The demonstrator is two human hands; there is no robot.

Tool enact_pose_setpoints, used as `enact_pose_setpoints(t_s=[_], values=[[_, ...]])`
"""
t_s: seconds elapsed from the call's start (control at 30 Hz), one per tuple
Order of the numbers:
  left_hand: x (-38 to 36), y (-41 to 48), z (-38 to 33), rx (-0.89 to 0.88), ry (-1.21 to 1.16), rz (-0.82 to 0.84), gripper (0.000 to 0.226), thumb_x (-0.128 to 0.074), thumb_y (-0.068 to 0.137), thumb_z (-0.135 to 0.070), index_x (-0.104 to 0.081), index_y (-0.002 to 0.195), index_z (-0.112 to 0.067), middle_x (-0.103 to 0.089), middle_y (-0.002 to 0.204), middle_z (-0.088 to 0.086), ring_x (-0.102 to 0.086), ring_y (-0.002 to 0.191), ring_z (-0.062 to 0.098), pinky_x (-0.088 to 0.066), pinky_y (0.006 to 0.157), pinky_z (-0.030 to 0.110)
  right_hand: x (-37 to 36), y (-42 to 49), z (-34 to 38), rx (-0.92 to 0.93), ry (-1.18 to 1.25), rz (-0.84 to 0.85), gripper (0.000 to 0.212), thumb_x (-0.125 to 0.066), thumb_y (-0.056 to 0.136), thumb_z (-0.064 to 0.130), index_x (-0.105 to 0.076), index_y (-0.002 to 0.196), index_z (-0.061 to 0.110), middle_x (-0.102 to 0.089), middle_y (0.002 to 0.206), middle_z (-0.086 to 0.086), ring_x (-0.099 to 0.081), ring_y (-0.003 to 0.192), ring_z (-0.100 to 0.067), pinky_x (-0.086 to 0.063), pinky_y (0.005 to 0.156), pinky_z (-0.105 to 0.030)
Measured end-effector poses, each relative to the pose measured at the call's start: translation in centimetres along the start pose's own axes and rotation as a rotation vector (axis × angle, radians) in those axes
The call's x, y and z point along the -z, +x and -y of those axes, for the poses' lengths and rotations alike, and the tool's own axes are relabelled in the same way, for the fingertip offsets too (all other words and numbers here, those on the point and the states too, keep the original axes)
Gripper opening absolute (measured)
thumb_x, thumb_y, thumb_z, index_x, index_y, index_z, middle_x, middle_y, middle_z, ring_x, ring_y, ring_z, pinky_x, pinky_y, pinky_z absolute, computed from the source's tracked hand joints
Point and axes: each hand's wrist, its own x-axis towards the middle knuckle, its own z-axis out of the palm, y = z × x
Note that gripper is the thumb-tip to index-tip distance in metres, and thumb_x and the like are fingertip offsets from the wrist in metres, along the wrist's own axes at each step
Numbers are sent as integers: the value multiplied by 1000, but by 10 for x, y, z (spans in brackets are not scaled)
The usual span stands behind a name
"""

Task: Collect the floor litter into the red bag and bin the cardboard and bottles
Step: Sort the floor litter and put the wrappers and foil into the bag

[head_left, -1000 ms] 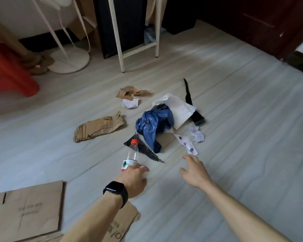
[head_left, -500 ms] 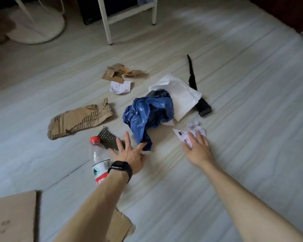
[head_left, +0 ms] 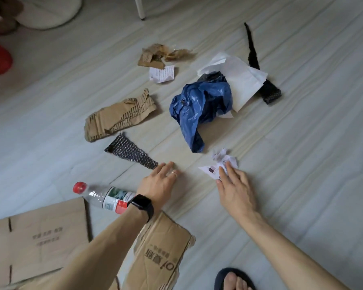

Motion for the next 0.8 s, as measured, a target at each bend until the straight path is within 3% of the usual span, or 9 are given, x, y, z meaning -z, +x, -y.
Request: enact_pose_setpoints(t_s=[0.1, 0.17, 0.27, 0.33, 0.4, 0.5, 0.6, 0.7, 0.8], values=[[9, -22, 7, -13, 16, -1, 33, -37, 101, -25, -53, 129, -32, -53, 140, -12, -69, 93, 26, -56, 64, 37, -1, -15, 13, 44, 17, -17, 43, -50, 95, 35, -70, 122, 9, -63, 135, -12, -58, 102, -29, -49, 93, -33], [20, -23, 14, 79, -66, -91, 34, -40, 99, -24, -58, 126, -33, -58, 133, -12, -69, 90, 25, -55, 64, 35, 2, -21, 25, 60, 56, -19, 34, -60, 90, 27, -73, 117, 10, -67, 129, -9, -60, 91, -29, -56, 82, -33], [33, -14, 40, 252, -178, -210, 41, -54, 93, -20, -56, 134, -25, -51, 142, 3, -55, 122, 30, -50, 90, 39, 9, -26, 45, 133, 123, 28, 42, -85, 67, 6, -76, 107, 17, -73, 117, -2, -60, 74, -24, -56, 68, -26], [36, -9, 61, 373, -90, -8, 68, -61, 90, -31, -33, 152, -26, -23, 160, 13, -26, 145, 36, -33, 113, 45, 17, -26, 55, 186, 110, 74, 48, -90, 52, 2, -79, 94, 22, -76, 106, 3, -60, 67, -20, -53, 63, -19], [32, -11, 81, 428, -73, 148, 86, -66, 88, -43, -16, 156, -30, -4, 164, 16, -9, 150, 37, -25, 118, 48, 19, -25, 62, 236, 97, 76, 50, -90, 41, 1, -79, 84, 24, -77, 96, 5, -60, 60, -20, -51, 56, -17], [31, -16, 87, 378, -99, 95, 73, -66, 90, -44, -31, 153, -32, -28, 158, 11, -29, 142, 32, -43, 106, 43, 22, -20, 64, 282, 113, 21, 46, -85, 44, -4, -79, 82, 22, -77, 89, 6, -56, 51, -22, -50, 48, -18], [41, -30, 80, 335, -27, 58, 37, -53, 100, -37, -56, 136, -31, -63, 126, 7, -59, 111, 32, -48, 81, 34, 18, -15, 58, 361, 131, -2, 38, -65, 57, -1, -78, 83, 25, -76, 87, 8, -56, 47, -24, -47, 47, -19], [56, -41, 76, 300, 87, 112, 28, -49, 101, -27, -61, 127, -27, -68, 108, 10, -65, 98, 33, -50, 75, 34, 30, -3, 65, 328, 32, 230, 41, -63, 65, 1, -76, 91, 30, -75, 94, 4, -63, 53, -27, -48, 50, -25], [81, -67, 81, 385, 38, 47, 25, -49, 99, -19, -65, 117, -26, -71, 102, 9, -66, 92, 33, -55, 73, 38, 46, 11, 77, 147, -42, 445, 31, -60, 84, 10, -75, 105, 28, -72, 104, -4, -68, 84, -30, -48, 66, -31]])
